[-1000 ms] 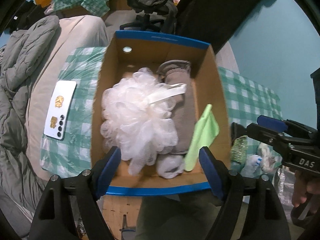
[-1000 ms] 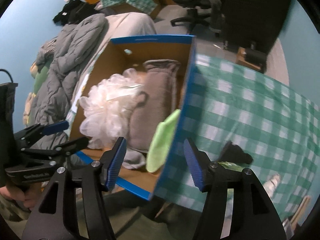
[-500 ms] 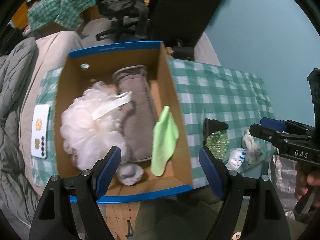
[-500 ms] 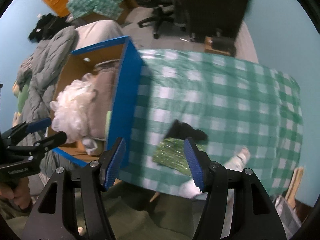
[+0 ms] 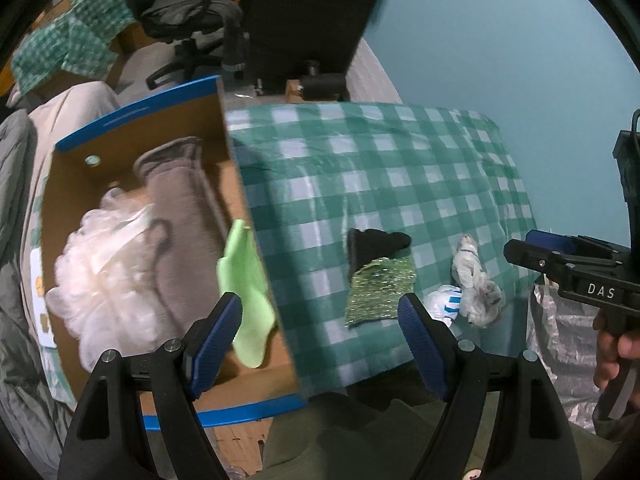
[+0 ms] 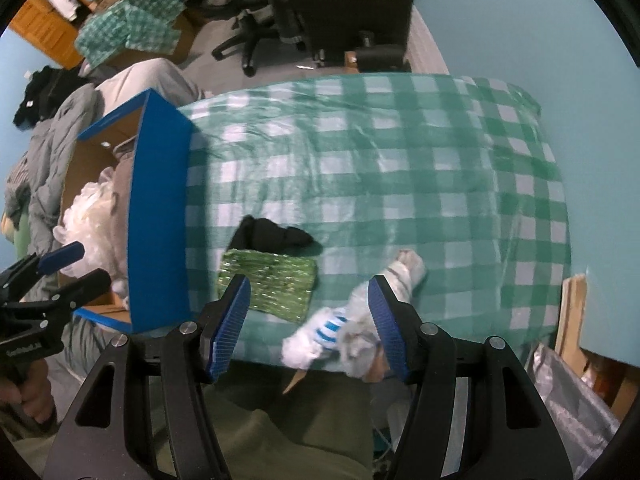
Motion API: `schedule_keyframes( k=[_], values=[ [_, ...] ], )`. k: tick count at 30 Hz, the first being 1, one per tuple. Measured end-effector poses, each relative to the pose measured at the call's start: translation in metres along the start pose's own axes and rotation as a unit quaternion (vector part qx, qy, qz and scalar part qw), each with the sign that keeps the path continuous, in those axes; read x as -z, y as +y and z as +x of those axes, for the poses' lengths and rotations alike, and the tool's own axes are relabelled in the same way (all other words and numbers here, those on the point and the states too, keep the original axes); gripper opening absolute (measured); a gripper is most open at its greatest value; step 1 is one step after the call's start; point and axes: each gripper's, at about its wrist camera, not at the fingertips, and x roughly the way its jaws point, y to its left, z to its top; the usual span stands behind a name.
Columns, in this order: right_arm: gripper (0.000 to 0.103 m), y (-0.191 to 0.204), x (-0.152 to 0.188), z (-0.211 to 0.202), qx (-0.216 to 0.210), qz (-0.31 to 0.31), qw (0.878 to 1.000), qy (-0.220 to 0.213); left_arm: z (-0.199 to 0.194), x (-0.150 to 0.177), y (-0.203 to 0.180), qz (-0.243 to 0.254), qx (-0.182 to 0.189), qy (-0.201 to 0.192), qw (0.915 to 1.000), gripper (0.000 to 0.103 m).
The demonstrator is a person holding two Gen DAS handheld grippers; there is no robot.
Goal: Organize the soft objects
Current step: 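Grasp the blue-striped sock with the left tool while the right tool grasps the plastic bag bundle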
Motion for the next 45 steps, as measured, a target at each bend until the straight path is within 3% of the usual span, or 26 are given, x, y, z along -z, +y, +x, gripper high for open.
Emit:
schedule_keyframes(
  k=[9,17,29,40,45],
  values=[
    [0.061,-0.038,0.013,0.015,0.010,0.029,0.999,0.022,0.029,-0.005,-0.036,0.025,0.009,0.025,0.9993,0.081],
    [0.061,-0.069,0.024,0.041,-0.007,0.066,0.996,0.056,0.053,-0.001,-0.064,0.050,0.005,0.044,0.9978,0.082],
    [0.061,-0.075,0.029,0.092,-0.026,0.078,0.992,0.095,0.090,0.012,-0.093,0.081,0.004,0.052,0.9954,0.082],
    [0.060,-0.084,0.034,0.109,-0.047,0.087,0.991,0.089,0.104,0.024,-0.103,0.089,0.014,0.061,0.9941,0.082],
    [0.044,-0.085,0.037,0.118,-0.043,0.074,0.992,0.092,0.108,0.033,-0.113,0.095,0.036,0.068,0.9925,0.087]
  ],
)
